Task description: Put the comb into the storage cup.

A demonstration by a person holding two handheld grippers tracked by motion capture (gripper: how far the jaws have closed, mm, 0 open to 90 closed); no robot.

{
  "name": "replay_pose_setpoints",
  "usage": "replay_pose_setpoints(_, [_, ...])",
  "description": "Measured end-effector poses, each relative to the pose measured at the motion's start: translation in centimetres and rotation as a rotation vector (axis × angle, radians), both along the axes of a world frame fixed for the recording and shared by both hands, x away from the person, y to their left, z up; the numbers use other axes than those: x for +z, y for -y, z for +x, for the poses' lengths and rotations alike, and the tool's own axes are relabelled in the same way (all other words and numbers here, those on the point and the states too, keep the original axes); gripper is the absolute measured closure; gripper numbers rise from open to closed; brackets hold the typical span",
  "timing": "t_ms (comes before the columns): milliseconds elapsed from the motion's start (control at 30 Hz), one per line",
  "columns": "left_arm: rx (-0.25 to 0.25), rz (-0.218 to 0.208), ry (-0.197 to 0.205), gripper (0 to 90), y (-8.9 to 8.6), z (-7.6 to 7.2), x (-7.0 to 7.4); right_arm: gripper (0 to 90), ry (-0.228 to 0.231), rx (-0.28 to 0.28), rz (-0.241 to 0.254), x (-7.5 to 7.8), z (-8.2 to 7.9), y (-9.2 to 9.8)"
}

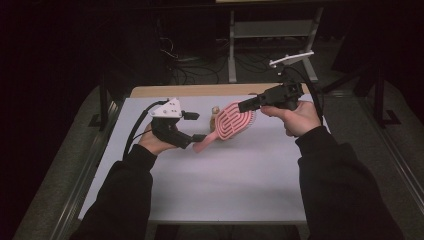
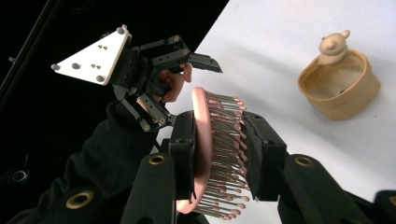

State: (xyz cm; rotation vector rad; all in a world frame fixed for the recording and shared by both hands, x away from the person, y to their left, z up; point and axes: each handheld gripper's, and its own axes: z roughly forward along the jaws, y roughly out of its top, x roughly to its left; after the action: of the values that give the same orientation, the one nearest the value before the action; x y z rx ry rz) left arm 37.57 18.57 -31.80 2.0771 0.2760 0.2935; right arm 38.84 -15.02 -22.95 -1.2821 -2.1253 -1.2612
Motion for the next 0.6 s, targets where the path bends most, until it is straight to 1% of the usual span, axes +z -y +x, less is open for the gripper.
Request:
replay_pose_setpoints(67, [0.016,-0.004,-0.001,20.0,-0.4,-0.1,-0.1,66.2,0.008,-0.012,-0.001,0.3,0.0,0.2])
replay_pose_setpoints(200, [0.023,0.007,-0.008,17.1,-1.1,-0.3,-0.3,66.3,0.016,-0.026,0.007,1.0,-0.1,0.7])
replay_pose_setpoints(300, [0.033,-0.011,-0.017,15.5,-1.7,-0.3,-0.5,66.2,0.022,-0.038,0.003,1.6,-0.2,1.1])
replay_pose_setpoints(367, [0.045,-0.016,-0.017,13.8,-2.1,-0.4,-0.6,66.2,0.024,-0.048,0.0,1.7,-0.1,1.4])
replay_pose_setpoints(433, [0.068,-0.016,-0.005,10.2,-2.3,-0.6,-0.7,66.2,0.023,-0.062,0.003,1.9,-0.1,1.7])
replay_pose_setpoints(533, [0.076,-0.014,-0.023,5.2,-2.6,-0.7,-1.0,66.2,0.031,-0.077,0.004,2.0,0.0,2.2])
replay_pose_setpoints(600, [0.084,-0.003,-0.037,1.9,-2.8,-0.6,-1.3,66.2,0.033,-0.087,0.004,2.1,0.0,2.5])
